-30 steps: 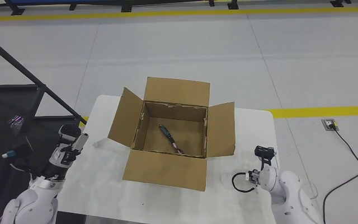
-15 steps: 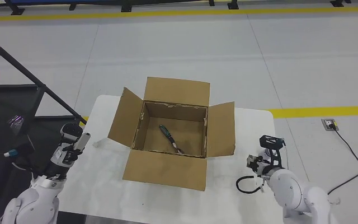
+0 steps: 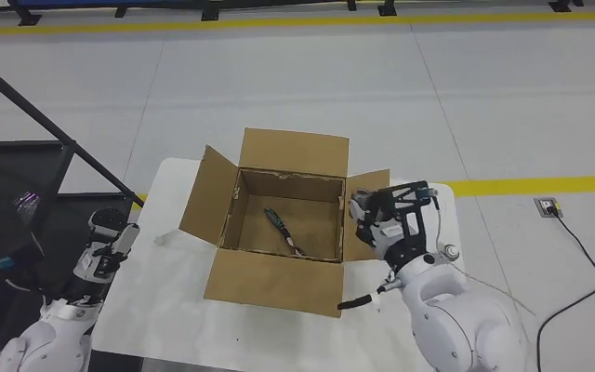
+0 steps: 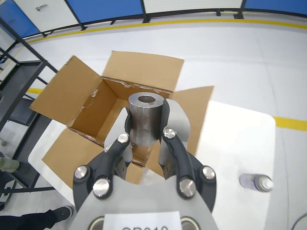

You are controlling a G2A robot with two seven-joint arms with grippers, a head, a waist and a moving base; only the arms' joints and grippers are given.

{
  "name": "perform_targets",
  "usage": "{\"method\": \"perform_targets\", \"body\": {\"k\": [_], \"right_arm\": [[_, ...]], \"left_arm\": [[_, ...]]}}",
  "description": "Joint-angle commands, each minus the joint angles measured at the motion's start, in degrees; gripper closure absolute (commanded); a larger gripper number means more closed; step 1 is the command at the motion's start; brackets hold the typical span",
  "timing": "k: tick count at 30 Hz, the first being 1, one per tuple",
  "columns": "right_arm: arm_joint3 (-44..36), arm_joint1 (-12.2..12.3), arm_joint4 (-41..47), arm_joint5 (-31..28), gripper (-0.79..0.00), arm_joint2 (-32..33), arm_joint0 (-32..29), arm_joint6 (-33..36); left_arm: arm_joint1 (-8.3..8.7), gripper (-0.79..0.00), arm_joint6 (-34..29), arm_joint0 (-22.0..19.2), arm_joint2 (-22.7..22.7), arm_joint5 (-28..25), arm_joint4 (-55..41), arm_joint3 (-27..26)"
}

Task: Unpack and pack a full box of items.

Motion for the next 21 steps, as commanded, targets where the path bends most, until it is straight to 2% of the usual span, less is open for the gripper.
{"method": "perform_targets", "body": {"k": [1, 6, 10, 21], "right_arm": [[5.97, -0.91, 1.37, 0.57, 0.000, -4.44, 5.90, -0.68], [22.60, -4.35, 7.20, 4.23, 0.000, -14.51, 18.39, -3.16], [35.55, -7.13, 11.89, 4.72, 0.000, -19.94, 25.60, -5.14], [35.55, -7.13, 11.89, 4.72, 0.000, -19.94, 25.60, -5.14]], "left_arm": [[-0.02, -0.785, 0.62, 0.72, -0.63, 0.14, -0.07, -0.17], [-0.11, -0.785, 2.08, 2.41, -2.08, 0.48, -0.34, -0.57], [-0.16, -0.785, 2.53, 3.18, -2.70, 0.71, -0.55, -0.74], [-0.11, -0.785, 1.56, 1.89, -2.38, 2.08, 0.76, -0.75]]}}
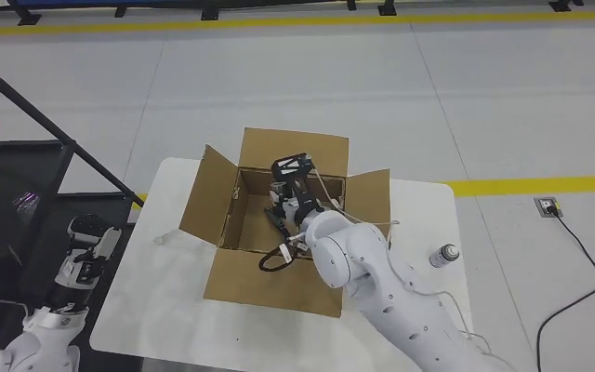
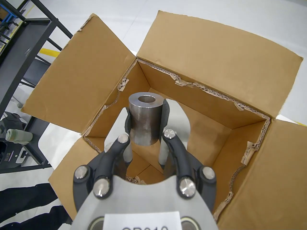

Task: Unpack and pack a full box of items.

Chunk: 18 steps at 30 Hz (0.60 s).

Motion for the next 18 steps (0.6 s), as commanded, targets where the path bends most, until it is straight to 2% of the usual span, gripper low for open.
{"method": "perform_targets", "body": {"k": [1, 4, 8, 12, 18], "right_arm": [[0.00, 0.00, 0.00, 0.00, 0.000, 0.00, 0.00, 0.00], [1.77, -0.12, -0.34, 0.21, 0.000, 0.01, -0.92, -1.51], [8.84, -1.84, 1.03, -0.55, 0.000, -2.69, 1.37, -5.08], [19.64, -4.43, 3.60, -1.67, 0.000, -6.14, 4.28, -10.83], [35.31, -9.07, 6.88, 0.11, 0.000, -10.44, 8.64, -16.72]], "left_arm": [[0.00, -0.785, -0.22, -0.38, 0.41, 0.10, 0.39, -0.22], [0.00, -0.785, -0.42, -0.58, 0.74, 0.35, 0.89, -0.48], [-0.01, -0.785, -0.52, -0.54, 0.87, 0.70, 1.31, -0.86], [-0.06, -0.785, -0.05, 0.17, 0.45, 1.12, 1.15, -1.11], [-0.14, -0.785, 0.33, 1.00, 0.27, 1.42, 1.26, -1.40]]}}
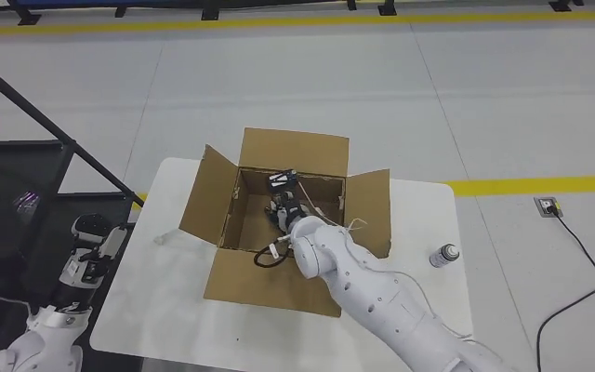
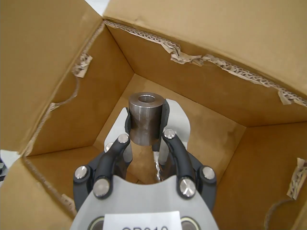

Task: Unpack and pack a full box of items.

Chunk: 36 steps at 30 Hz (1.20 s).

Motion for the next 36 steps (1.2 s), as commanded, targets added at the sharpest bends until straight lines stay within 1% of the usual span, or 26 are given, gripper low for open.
{"method": "perform_targets", "body": {"k": [1, 4, 8, 15, 23, 26, 30, 36], "right_arm": [[5.65, -1.58, 1.03, 0.34, 0.000, -1.07, 1.31, -1.82], [12.11, -3.76, 2.69, 1.03, 0.000, -1.91, 3.08, -3.77], [18.73, -6.29, 4.17, 1.13, 0.000, -2.70, 4.84, -5.41], [26.47, -9.70, 5.09, 1.63, 0.000, -3.18, 7.06, -8.00], [32.38, -12.32, 5.19, 0.94, 0.000, -3.31, 8.65, -7.50], [33.54, -13.13, 6.34, 1.01, 0.000, -2.43, 8.90, -10.15], [35.10, -13.88, 6.56, 1.47, 0.000, -1.98, 9.42, -10.83], [37.55, -14.94, 8.05, 2.17, 0.000, -0.56, 9.81, -13.63]], "left_arm": [[-0.02, -0.785, 0.08, 0.14, -0.05, 0.11, 0.05, -0.09], [-0.04, -0.785, 0.17, 0.26, -0.08, 0.20, 0.18, -0.22], [-0.07, -0.785, 0.24, 0.36, -0.05, 0.23, 0.24, -0.30], [-0.10, -0.785, 0.23, 0.39, 0.00, 0.07, 0.21, -0.33], [-0.14, -0.785, 0.43, 0.57, -0.22, -0.13, 0.15, -0.26], [-0.15, -0.785, 0.41, 0.57, -0.25, -0.17, 0.14, -0.24], [-0.15, -0.785, 0.34, 0.63, -0.32, -0.35, 0.15, -0.24], [-0.18, -0.785, 0.55, 1.17, -0.75, -0.82, 0.06, -0.30]]}}
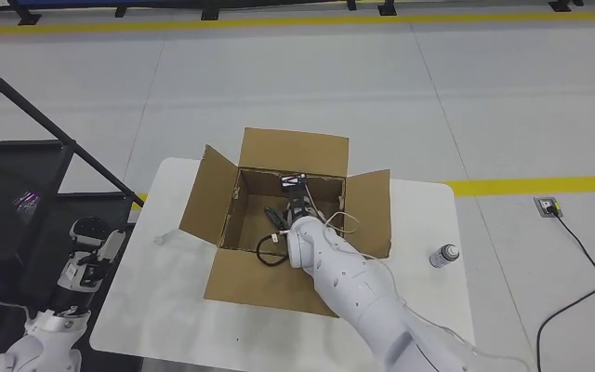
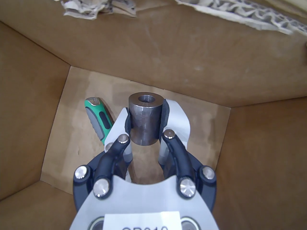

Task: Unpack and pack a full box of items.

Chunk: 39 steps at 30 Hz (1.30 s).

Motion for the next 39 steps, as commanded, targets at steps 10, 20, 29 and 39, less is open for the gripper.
{"method": "perform_targets", "body": {"k": [10, 20, 29, 39], "right_arm": [[3.97, -1.32, 0.21, -1.40, 0.000, 0.95, 0.51, 1.70], [5.06, -1.68, -0.84, -2.16, -0.382, 1.48, 0.57, 1.91], [4.85, -1.69, -1.98, -2.55, -0.376, 1.92, 0.24, 1.66], [1.77, -0.87, -1.94, -4.99, -0.477, 3.65, 0.01, -2.36]], "left_arm": [[-0.08, -0.785, 0.25, 0.85, -0.54, -0.17, -0.12, 0.05], [-0.16, -0.785, 0.28, 0.87, -0.34, -0.08, -0.10, -0.13], [-0.22, -0.785, 0.33, 0.84, -0.15, -0.28, 0.00, -0.26], [-0.31, -0.785, 0.28, 0.99, 0.21, -0.06, 0.51, -0.82]]}}
